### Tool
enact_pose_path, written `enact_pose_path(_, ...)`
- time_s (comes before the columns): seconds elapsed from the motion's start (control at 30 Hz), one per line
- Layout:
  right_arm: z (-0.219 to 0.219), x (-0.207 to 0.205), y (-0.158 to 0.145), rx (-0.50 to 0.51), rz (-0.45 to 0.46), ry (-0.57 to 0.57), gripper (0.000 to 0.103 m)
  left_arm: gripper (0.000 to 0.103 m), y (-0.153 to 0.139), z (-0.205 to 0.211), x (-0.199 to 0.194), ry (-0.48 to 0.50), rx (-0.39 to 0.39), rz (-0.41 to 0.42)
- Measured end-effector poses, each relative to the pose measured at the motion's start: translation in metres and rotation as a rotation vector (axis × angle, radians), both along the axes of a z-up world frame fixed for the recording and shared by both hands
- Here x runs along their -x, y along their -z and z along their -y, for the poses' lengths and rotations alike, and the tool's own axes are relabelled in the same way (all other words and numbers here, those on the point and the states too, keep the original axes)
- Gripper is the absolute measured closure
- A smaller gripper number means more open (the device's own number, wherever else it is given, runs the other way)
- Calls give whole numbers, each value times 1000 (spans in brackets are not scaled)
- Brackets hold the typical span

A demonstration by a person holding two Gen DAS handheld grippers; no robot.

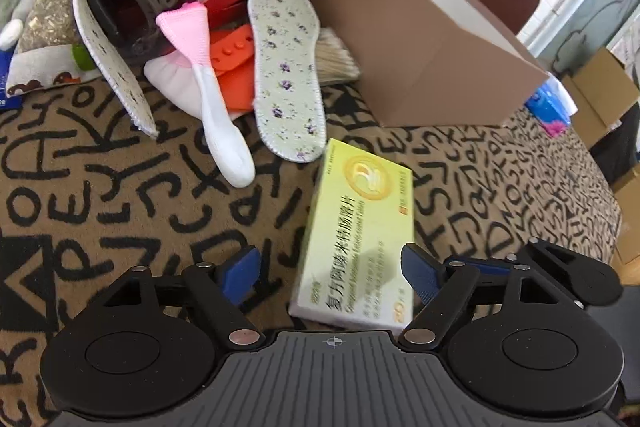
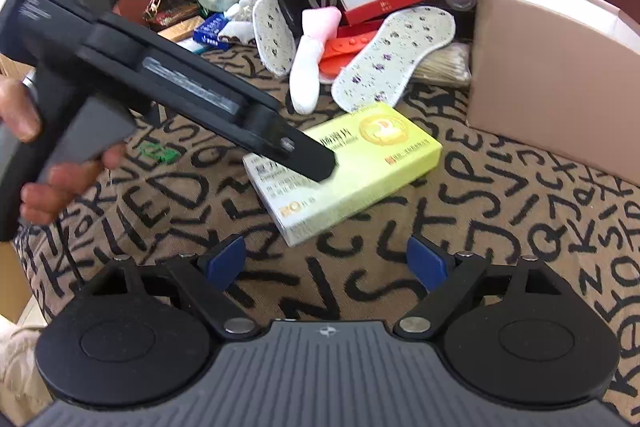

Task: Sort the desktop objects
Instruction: 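Grasp the yellow medicine box with the left tool, then lift the yellow medicine box and carry it over the white-lined box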

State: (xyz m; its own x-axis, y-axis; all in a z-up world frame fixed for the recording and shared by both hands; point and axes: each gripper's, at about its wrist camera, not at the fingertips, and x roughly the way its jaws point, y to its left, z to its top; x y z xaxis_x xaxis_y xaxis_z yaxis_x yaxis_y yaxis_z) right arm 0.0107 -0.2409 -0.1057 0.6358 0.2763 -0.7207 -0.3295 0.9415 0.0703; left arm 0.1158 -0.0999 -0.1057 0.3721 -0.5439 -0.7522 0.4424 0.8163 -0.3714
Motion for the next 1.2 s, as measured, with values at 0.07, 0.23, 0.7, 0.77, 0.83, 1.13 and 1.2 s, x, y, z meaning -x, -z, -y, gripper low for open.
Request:
enact_pose_path(0.07, -4, -3, -1, -8, 10, 0, 13, 16, 0, 2, -3, 2, -3, 7)
enact_pose_path(0.23, -14, -15, 3, 11, 3, -19, 11, 17, -1, 11, -9, 31, -13, -1)
enact_pose_path(0.7, -14, -25, 3, 34, 1, -30, 12, 33, 1, 21, -10, 118, -7, -7)
enact_pose_path(0.77, -15, -27, 4, 35, -12, -48, 15, 32, 2, 20, -10, 121, -4, -7)
enact_pose_path(0.83, -16, -25, 3, 52, -5, -59, 16, 32, 3, 18, -11, 112, 7, -13)
enact_pose_path(1.13, -14, -24, -4, 29, 5, -23, 31, 35, -5, 18, -3, 70, -16, 9)
enact_pose_path(1.2, -10, -21, -10, 8, 17, -18, 31, 35, -12, 16, -1, 54, 5, 9)
